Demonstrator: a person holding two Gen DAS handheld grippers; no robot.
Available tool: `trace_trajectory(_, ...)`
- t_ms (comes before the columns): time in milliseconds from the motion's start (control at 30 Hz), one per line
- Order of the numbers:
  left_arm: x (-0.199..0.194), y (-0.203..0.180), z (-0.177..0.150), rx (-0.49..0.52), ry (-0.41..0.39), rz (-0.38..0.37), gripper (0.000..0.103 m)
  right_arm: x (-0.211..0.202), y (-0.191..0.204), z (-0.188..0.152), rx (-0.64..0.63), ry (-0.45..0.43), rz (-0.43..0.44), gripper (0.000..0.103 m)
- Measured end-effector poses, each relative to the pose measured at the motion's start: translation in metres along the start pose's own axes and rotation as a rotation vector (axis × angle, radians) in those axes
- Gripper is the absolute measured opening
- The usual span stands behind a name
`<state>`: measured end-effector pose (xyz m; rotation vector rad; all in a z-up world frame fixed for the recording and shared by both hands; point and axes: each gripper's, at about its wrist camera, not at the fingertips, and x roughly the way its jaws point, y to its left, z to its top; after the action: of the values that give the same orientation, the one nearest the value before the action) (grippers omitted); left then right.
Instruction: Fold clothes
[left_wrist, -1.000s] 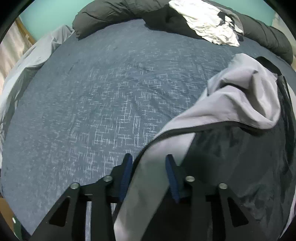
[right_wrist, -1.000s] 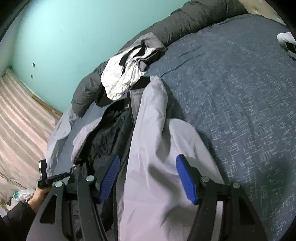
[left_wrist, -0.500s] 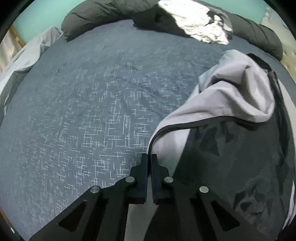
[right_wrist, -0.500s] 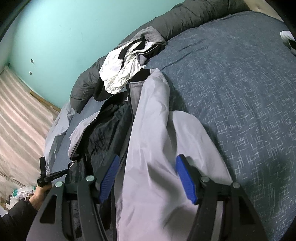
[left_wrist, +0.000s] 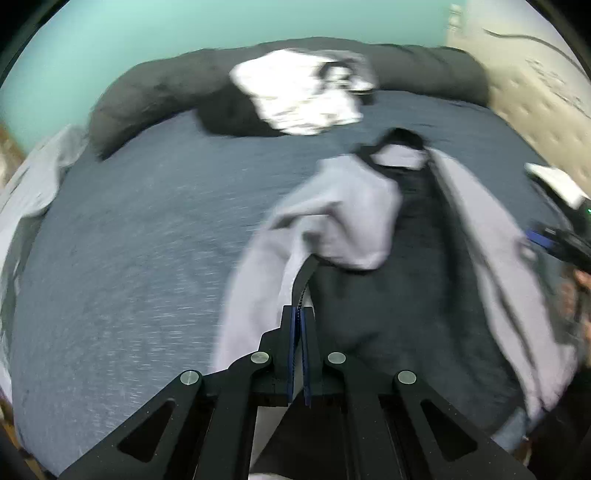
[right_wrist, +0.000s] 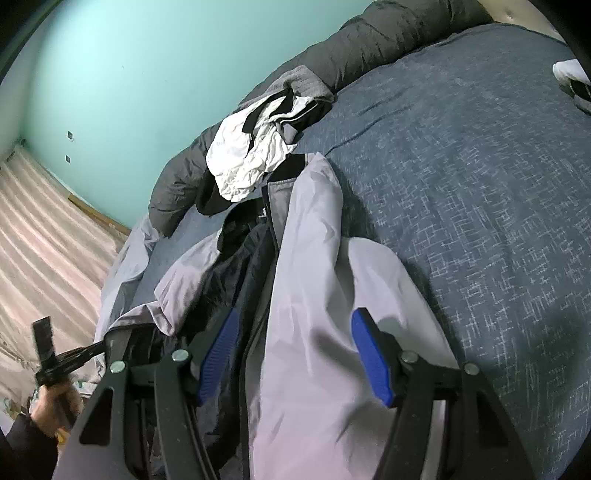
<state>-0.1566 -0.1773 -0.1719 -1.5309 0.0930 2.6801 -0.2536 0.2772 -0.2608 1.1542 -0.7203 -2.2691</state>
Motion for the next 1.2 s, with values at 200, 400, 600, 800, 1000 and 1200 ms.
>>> trace_trajectory(200,-0.006,-0.093,-0.004,0.055,0.014,-0.153,0.003,-0.007,0.000,-0.013,0.020,0.006,-0.014,0.065)
trace_trajectory(400,0.036,-0.146,-0.013,0.001,0.022,-0.253,0.003,-0.015,-0.003,-0.032,0.062,0.005,-0.047,0.065)
trace_trajectory(600,0.080,-0.193,-0.022,-0.061,0.030,-0.346,0.003,-0.029,-0.005,-0.050,0.061,-0.009,-0.098,0.065)
trace_trajectory(800,0.093,-0.197,-0.030,-0.109,0.043,-0.373,0.005,-0.033,-0.010,-0.061,0.069,0.002,-0.128,0.065)
trace_trajectory(1000,0.066,-0.153,-0.042,-0.138,0.004,-0.314,0.021,-0.030,-0.003,-0.060,0.016,0.005,-0.137,0.065)
trace_trajectory(1200,0.051,-0.079,-0.062,-0.236,-0.002,-0.236,0.025,-0.020,0.005,-0.060,0.001,0.021,-0.127,0.065)
